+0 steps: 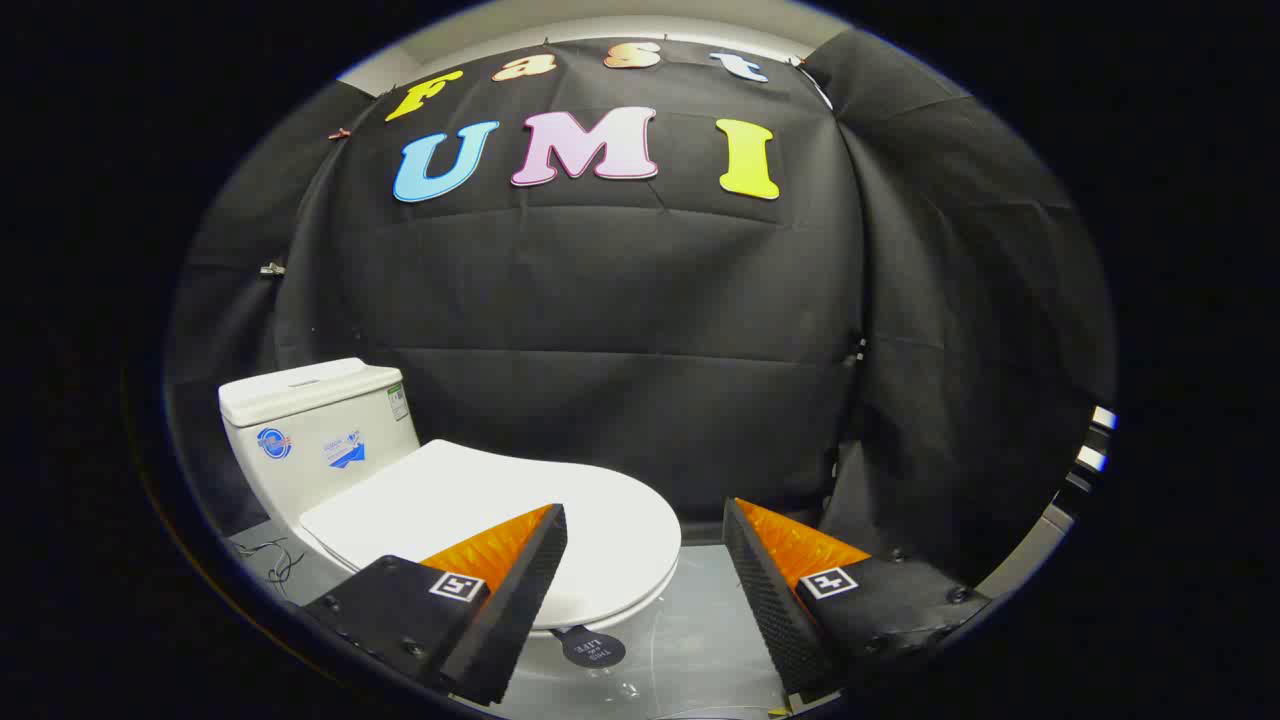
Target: Open the toilet lid.
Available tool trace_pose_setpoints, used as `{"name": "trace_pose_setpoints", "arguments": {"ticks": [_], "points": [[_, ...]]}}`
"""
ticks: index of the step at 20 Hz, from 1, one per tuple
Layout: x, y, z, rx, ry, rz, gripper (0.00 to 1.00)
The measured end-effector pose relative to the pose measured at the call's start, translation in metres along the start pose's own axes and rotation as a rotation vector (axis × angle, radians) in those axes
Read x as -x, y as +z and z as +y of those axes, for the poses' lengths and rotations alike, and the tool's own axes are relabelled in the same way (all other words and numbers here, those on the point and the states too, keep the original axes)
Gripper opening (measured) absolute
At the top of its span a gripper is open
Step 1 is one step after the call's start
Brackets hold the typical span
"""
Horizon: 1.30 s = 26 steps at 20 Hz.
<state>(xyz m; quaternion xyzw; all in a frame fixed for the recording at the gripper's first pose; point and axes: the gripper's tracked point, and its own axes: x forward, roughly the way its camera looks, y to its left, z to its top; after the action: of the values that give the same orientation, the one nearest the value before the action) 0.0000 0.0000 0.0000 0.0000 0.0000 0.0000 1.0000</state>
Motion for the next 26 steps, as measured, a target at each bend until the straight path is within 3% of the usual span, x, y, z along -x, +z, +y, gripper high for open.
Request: {"name": "trace_pose_setpoints", "arguments": {"ticks": [20, 26], "points": [[0.0, -0.005, 0.001, -0.017, 0.008, 0.022, 0.99], [0.009, 0.019, -0.003, 0.033, -0.003, -0.032, 0.98]]}}
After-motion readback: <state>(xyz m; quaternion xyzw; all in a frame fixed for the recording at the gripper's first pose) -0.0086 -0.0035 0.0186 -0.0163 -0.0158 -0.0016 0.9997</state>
